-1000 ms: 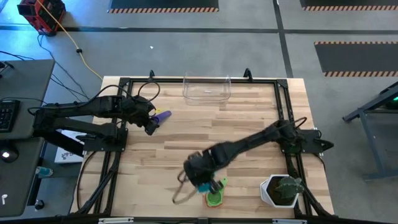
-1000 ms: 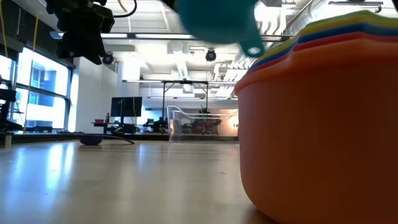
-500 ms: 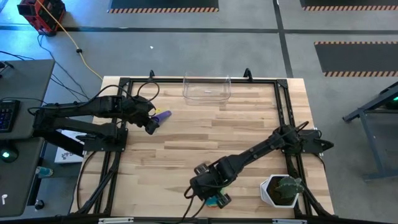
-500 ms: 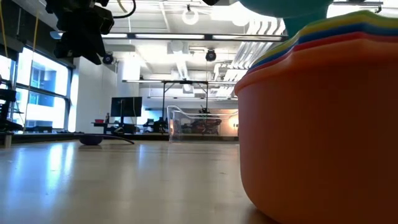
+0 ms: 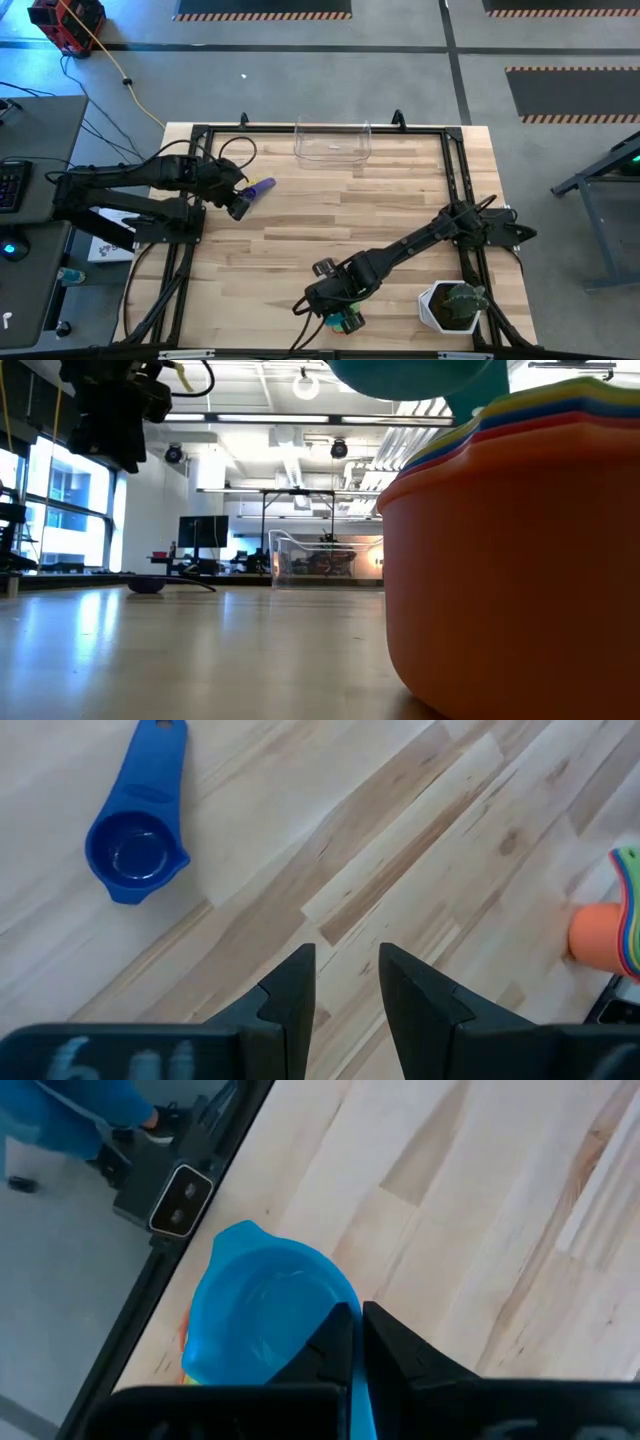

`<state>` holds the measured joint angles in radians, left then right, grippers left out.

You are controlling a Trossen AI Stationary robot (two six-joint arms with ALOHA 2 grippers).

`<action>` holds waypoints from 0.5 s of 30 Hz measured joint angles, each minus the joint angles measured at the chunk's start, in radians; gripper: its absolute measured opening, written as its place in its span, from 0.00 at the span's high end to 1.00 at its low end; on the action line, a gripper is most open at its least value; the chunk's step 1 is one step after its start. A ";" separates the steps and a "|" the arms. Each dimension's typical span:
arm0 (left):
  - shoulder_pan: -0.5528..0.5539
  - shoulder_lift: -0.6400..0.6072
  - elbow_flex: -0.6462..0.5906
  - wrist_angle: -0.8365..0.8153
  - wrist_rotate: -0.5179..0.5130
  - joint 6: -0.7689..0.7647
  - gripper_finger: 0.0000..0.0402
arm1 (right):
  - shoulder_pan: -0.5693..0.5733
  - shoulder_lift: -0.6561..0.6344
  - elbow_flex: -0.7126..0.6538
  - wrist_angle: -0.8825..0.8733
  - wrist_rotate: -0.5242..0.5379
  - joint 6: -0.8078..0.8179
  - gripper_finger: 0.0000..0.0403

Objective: Nest measuring cups in basket
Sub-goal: Stack the light blue measuring cup on the green measuring cup

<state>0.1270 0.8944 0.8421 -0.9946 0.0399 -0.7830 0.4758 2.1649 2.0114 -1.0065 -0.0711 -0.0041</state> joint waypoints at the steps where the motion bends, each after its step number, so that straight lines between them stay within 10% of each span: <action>1: -0.003 0.000 0.000 0.001 0.000 0.000 0.74 | -0.004 -0.002 -0.018 0.020 -0.001 -0.001 1.00; 15: -0.020 0.000 0.000 0.002 -0.012 -0.001 0.74 | -0.002 -0.146 -0.263 0.207 0.017 0.101 1.00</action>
<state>0.1074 0.8944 0.8421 -0.9926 0.0279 -0.7837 0.4740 2.0193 1.7480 -0.8000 -0.0537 0.0972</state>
